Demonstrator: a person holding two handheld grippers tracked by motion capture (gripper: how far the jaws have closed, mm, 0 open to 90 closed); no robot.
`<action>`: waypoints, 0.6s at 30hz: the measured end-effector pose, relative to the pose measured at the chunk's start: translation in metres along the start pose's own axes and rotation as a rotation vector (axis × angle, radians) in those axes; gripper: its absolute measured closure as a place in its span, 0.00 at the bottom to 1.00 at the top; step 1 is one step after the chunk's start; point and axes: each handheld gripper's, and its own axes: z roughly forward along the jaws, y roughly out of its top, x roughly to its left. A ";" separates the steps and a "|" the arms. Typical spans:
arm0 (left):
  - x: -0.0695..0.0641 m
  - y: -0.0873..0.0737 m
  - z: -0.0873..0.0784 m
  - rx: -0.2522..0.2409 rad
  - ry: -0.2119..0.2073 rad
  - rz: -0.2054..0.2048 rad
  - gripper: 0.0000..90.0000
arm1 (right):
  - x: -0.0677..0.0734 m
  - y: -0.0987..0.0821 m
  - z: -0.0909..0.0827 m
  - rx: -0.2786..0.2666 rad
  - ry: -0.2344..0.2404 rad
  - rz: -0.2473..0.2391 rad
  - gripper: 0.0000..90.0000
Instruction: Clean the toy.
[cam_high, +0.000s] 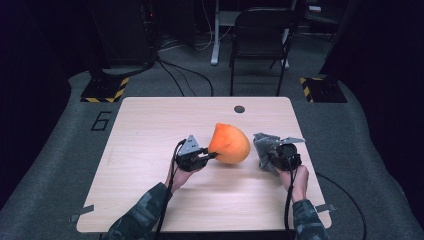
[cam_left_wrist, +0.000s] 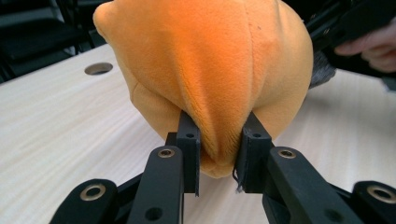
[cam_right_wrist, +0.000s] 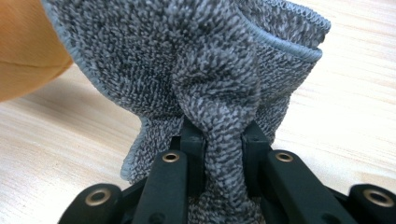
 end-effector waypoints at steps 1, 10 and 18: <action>0.000 0.001 -0.001 0.003 -0.005 -0.031 0.83 | 0.000 0.000 0.000 0.001 0.001 0.000 0.85; -0.005 0.001 -0.004 0.064 -0.036 -0.219 0.82 | 0.000 -0.001 0.003 0.015 -0.005 -0.006 0.85; 0.003 -0.028 0.010 0.143 -0.019 -0.320 0.80 | 0.002 -0.002 0.002 0.028 -0.004 -0.002 0.85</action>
